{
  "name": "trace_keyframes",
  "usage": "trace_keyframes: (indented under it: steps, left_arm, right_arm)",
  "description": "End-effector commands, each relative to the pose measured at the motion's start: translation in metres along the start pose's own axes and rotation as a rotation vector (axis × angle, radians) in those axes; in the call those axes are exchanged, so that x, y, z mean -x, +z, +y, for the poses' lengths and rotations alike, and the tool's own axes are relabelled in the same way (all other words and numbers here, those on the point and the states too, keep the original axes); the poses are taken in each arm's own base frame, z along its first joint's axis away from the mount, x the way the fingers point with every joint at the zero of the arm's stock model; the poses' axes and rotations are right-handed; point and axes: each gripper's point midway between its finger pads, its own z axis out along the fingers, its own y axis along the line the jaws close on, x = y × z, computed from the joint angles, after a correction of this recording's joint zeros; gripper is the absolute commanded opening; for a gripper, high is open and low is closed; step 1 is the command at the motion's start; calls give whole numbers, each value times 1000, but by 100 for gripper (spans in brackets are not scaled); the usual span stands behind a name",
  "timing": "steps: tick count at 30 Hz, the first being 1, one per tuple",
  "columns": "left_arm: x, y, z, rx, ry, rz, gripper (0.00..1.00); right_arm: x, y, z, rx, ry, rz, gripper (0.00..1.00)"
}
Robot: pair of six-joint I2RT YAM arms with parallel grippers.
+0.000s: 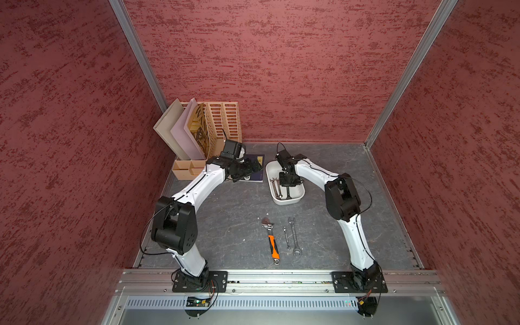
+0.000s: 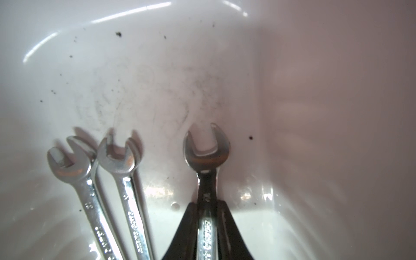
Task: Take out the wrench from the storage box
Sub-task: Pick up the wrench from the storage box.
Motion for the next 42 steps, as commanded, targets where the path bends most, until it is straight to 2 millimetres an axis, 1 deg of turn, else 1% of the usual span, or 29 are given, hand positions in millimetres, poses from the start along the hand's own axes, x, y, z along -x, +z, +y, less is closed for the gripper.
trace_keyframes:
  steps: [1, 8, 17, 30, 36, 42]
  left_arm:
    - [3, 3, 3, -4, -12, -6, 100]
    - [4, 1, 4, -2, -12, -11, 100]
    - [5, -1, 4, -7, -13, -17, 100]
    - [5, -6, 3, -14, -9, -28, 100]
    - [5, -7, 3, -14, -9, -31, 100]
    - [5, -7, 2, -17, -7, -33, 100]
  right_arm:
    - [15, 7, -4, -27, -4, -42, 17]
    - [30, -9, 1, -17, -22, -78, 16]
    - [46, -37, 4, 5, -31, -128, 15]
    - [65, -77, -1, 13, -37, -195, 15]
    - [72, -104, -3, 31, -41, -233, 15]
    - [68, -134, -4, 63, -43, -253, 15]
